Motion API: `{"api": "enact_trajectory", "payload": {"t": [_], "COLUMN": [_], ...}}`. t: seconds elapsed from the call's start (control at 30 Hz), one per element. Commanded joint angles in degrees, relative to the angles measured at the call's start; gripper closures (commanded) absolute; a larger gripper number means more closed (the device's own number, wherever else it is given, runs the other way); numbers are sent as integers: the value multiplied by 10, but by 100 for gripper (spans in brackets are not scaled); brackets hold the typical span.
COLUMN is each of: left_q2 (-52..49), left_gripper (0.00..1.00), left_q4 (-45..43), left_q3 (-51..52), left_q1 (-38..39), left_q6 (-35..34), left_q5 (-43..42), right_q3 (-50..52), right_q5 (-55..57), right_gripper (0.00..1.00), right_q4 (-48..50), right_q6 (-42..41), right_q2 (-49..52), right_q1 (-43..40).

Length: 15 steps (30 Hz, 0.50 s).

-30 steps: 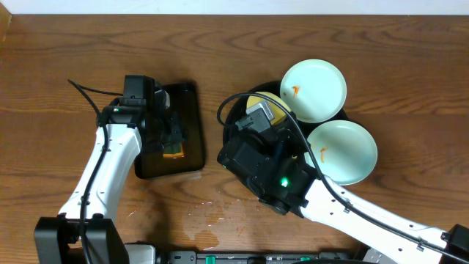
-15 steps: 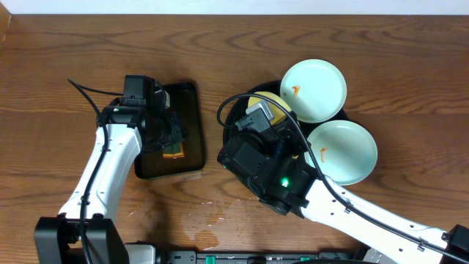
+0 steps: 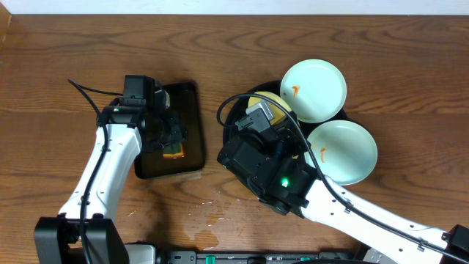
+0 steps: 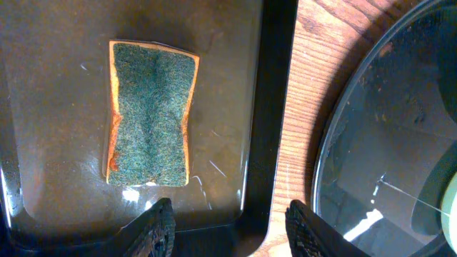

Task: Clean dirty plates on tray and stack at the side
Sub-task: 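Lift the yellow plate by its rim with right gripper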

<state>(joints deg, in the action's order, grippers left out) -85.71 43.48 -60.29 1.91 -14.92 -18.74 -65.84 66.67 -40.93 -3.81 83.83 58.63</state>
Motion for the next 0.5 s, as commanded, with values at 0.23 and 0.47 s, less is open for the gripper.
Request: {"api": "enact_trajectory", "payload": {"t": [0.23, 0.47], "left_q2": [3, 3], "left_gripper": [48, 48], "left_q4": [2, 2], "left_q3": [-9, -9], "left_q1": [-2, -2], "left_q6": [10, 10], "left_q5": [3, 3], "right_q3": [-12, -58], "right_q5": [-272, -419], "right_gripper": [99, 99], "right_q4": [8, -55], "right_q6": [-99, -139], "right_q2": [-14, -59], "right_q1": [-91, -235]}}
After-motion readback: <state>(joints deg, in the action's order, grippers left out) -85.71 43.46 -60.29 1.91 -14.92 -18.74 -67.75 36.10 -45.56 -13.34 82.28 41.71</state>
